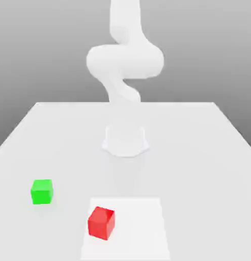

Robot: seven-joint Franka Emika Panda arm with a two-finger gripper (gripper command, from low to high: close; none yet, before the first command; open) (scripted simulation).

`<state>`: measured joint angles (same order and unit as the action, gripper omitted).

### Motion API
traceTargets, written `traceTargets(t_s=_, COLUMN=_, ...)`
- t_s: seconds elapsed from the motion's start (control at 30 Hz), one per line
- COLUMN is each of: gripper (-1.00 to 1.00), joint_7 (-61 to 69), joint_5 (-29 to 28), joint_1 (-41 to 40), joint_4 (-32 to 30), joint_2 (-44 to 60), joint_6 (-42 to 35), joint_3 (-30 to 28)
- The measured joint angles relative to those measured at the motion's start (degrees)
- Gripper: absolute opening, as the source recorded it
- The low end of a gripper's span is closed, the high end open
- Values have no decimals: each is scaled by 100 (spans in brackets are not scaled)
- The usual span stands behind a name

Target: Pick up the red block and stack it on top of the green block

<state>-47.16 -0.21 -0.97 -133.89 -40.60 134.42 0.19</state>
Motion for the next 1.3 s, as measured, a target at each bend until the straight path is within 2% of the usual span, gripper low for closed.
traceTargets(t_s=0.7, gripper=0, joint_7=-972, joint_5=14, joint_1=-592, joint_4=-1768, joint_2=4397, joint_6=2224, joint_3=-109)
traceTargets(t_s=0.9, gripper=0, joint_7=-964, joint_5=85, joint_1=-621, joint_4=-1688, joint_2=5641, joint_6=3218, joint_3=-73)
traceTargets(t_s=0.93, gripper=-100, joint_7=-960, joint_5=90, joint_1=-625, joint_4=-1671, joint_2=5762, joint_6=3321, joint_3=-69)
traceTargets(t_s=1.13, gripper=-100, joint_7=-972, joint_5=77, joint_1=-633, joint_4=-1662, joint_2=5823, joint_6=3376, joint_3=-62)
traceTargets(t_s=1.3, gripper=-100, joint_7=-991, joint_5=50, joint_1=-632, joint_4=-1778, joint_2=5046, joint_6=2713, joint_3=-69)
